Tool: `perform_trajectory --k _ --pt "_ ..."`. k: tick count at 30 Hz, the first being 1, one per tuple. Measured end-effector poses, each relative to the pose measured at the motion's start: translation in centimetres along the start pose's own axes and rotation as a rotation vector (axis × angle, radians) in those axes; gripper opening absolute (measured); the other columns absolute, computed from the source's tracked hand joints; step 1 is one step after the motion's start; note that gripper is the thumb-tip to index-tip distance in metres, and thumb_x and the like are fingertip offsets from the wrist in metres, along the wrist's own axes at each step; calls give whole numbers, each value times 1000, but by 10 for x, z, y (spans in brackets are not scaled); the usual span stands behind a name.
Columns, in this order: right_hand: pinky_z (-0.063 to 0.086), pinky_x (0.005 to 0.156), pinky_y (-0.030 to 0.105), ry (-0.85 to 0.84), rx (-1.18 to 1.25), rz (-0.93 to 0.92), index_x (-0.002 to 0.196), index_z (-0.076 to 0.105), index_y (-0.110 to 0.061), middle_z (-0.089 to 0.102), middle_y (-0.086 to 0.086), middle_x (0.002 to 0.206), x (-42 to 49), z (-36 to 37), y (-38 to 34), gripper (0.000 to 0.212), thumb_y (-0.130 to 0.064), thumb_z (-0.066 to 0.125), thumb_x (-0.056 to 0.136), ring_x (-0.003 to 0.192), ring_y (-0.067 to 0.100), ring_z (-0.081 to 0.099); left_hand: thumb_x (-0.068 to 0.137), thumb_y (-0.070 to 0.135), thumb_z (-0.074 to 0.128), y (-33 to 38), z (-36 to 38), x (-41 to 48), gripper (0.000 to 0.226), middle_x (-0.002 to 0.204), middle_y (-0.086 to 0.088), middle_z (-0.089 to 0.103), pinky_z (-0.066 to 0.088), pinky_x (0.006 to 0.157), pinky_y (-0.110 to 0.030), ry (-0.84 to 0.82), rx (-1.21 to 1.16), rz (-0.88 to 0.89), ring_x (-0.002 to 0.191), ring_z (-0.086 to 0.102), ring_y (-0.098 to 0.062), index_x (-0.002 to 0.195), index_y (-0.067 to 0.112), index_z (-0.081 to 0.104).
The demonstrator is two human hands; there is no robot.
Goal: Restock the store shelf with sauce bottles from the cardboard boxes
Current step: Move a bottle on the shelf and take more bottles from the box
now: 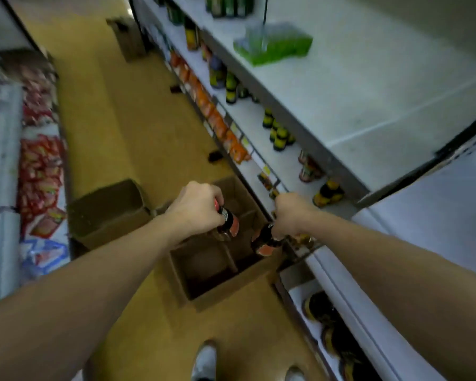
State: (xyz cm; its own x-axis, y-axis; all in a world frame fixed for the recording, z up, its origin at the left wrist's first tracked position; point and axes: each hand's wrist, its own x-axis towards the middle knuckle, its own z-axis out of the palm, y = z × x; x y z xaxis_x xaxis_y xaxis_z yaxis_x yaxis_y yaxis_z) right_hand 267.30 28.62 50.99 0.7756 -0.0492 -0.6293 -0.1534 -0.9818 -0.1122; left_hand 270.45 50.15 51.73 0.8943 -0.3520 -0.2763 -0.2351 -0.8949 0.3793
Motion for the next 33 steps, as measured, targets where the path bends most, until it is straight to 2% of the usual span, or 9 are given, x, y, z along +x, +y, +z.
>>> perform_trajectory --k 3,5,8,13,16,20,24,29,33 --pt "35 42 27 148 -7 -26 62 47 -12 43 3 53 -52 -71 -12 41 -18 83 80 44 19 42 77 28 82 33 -86 -19 19 82 8 59 51 57 -24 77 28 66 75 58 -11 85 27 66" --pt "42 43 27 252 -44 -29 58 57 -10 56 4 51 -88 -114 -19 41 -27 91 74 46 19 56 75 27 85 53 -134 -31 20 85 3 64 59 59 -32 115 45 120 79 64 -15 83 23 67" --pt "54 52 31 370 -47 -29 79 76 -6 75 9 71 -145 -172 -24 32 -32 93 70 56 19 65 75 26 87 84 -199 -51 21 86 -5 70 63 64 -41 193 54 208 78 69 -20 82 18 69" --pt "49 47 27 546 71 -33 83 80 -2 70 7 61 -243 -257 -19 33 -26 95 68 44 16 57 74 26 92 141 -298 -87 31 89 -7 69 60 58 -35 327 -39 346 78 70 -19 91 10 71" --pt "46 46 25 655 117 -23 79 79 -3 65 3 53 -298 -294 -11 34 -29 95 64 44 17 55 68 15 94 178 -343 -110 35 79 -7 67 54 48 -24 421 -186 426 65 71 -21 80 5 62" --pt "36 42 25 823 298 -30 79 76 1 58 3 49 -359 -322 6 36 -21 98 60 45 18 47 64 17 95 225 -376 -139 34 84 -7 70 64 61 -38 563 -355 519 71 72 -21 84 14 68" --pt "35 42 26 1032 437 -69 89 66 -5 58 9 66 -424 -341 20 45 -13 99 59 52 21 47 69 16 92 265 -393 -151 34 88 -6 73 63 76 -39 654 -651 643 83 73 -22 90 24 66" --pt "43 53 33 1297 588 -69 111 55 -10 59 7 92 -494 -348 52 64 -15 98 63 66 19 53 70 25 86 326 -397 -161 28 86 4 74 61 87 -47 690 -840 842 83 72 -17 91 32 69" --pt "39 46 27 1460 705 -42 112 47 -14 54 6 98 -539 -344 89 66 -16 95 67 71 18 50 73 34 84 381 -390 -171 28 90 6 75 60 91 -48 634 -870 993 86 71 -16 97 34 69"
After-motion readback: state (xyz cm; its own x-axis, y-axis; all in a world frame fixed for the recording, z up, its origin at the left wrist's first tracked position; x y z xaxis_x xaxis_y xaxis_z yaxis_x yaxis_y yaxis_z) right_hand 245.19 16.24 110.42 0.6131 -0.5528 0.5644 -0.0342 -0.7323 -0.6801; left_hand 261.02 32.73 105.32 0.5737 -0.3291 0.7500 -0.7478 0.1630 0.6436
